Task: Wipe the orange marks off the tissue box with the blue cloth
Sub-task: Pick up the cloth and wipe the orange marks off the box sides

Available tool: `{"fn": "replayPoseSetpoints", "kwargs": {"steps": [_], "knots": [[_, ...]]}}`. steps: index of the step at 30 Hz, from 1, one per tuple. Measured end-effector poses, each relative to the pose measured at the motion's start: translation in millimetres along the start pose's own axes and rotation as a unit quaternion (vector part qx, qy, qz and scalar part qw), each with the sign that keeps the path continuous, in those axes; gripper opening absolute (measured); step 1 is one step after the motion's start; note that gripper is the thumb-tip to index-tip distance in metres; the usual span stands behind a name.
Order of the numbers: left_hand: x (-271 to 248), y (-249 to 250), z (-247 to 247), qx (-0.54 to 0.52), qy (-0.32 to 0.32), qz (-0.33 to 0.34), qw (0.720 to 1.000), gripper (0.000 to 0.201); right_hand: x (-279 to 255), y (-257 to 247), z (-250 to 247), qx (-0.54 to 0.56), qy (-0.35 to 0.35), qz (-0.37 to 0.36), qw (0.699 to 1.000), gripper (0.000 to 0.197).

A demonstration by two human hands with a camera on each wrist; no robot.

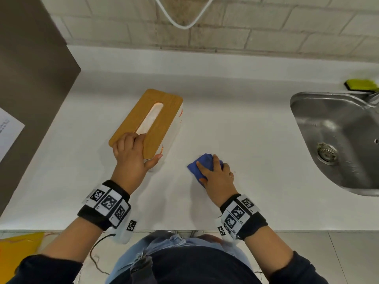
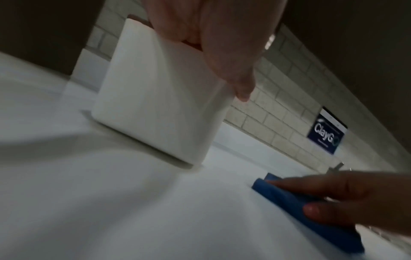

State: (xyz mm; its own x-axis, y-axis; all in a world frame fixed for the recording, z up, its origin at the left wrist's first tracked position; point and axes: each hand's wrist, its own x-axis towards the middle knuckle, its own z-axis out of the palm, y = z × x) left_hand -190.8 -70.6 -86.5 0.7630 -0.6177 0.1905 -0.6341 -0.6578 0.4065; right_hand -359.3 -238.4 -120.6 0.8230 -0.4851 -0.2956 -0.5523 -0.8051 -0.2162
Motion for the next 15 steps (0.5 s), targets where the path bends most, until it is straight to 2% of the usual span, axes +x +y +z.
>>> {"fn": "replayPoseSetpoints", "kwargs": {"steps": [4, 6, 8, 10, 11, 12, 13, 15], "knots": [[21, -18, -23, -0.174, -0.017, -0.026, 0.984, 0.074, 2, 0, 0, -0.001, -0.004, -0.016, 1.000, 0.059], [28, -28, -29, -0.279, -0.055, -0.041, 0.958, 0.070, 4, 5, -8, 0.088, 0.008, -0.030, 0.996, 0.051], [32, -35, -29, -0.323, -0.096, -0.032, 0.941, 0.063, 6, 8, -24, 0.230, 0.076, -0.038, 0.969, 0.034], [36, -38, -26, -0.331, -0.134, -0.011, 0.934, 0.059, 5, -3, -46, 0.355, 0.172, -0.057, 0.917, 0.027], [38, -39, -25, -0.335, -0.149, -0.004, 0.930, 0.059, 3, -14, -59, 0.383, 0.214, -0.080, 0.895, 0.026], [40, -38, -25, -0.339, -0.159, 0.005, 0.927, 0.058, 1, -28, -69, 0.385, 0.250, -0.111, 0.882, 0.028], [41, -38, -24, -0.341, -0.162, 0.017, 0.926, 0.056, 1, -44, -76, 0.351, 0.277, -0.149, 0.882, 0.030], [44, -38, -21, -0.342, -0.157, 0.045, 0.925, 0.051, 7, -74, -76, 0.237, 0.290, -0.193, 0.907, 0.036]]}}
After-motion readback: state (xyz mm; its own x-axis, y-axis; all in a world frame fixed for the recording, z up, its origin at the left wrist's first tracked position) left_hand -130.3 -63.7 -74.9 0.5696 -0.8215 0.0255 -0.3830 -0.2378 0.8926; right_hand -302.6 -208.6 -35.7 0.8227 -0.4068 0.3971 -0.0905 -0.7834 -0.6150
